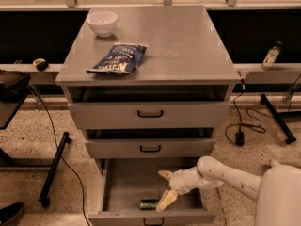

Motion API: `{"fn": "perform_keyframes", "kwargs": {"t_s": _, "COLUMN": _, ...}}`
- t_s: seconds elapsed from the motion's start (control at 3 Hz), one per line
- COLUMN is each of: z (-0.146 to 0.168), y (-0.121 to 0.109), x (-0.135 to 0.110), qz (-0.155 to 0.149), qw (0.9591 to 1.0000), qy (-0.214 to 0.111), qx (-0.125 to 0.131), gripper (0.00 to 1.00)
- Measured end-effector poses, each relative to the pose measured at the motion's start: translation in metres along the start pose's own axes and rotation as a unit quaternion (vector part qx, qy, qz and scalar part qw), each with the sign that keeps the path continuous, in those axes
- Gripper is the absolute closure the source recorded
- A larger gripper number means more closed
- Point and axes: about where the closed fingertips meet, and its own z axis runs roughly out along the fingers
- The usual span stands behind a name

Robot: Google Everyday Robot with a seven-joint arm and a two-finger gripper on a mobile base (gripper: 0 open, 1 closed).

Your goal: Pick green can from bottom drawer and place on counter

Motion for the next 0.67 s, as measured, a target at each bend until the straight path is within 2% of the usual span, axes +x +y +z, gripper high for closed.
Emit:
{"fn": "perform_keyframes", "kwargs": {"t_s": 0.33, "z": 0.012, "y": -0.016, "x": 0.014, "qz": -0.047, "qw": 0.9984, "qy": -0.028, "qx": -0.015, "gripper": 0.0}}
{"fn": "perform_keyframes", "kwargs": {"t_s": 0.67, "z": 0.003, "y": -0.037, "x": 0.018, "qz": -0.073, "qw": 0.9967, "qy": -0.036, "qx": -0.001, "gripper": 0.0}}
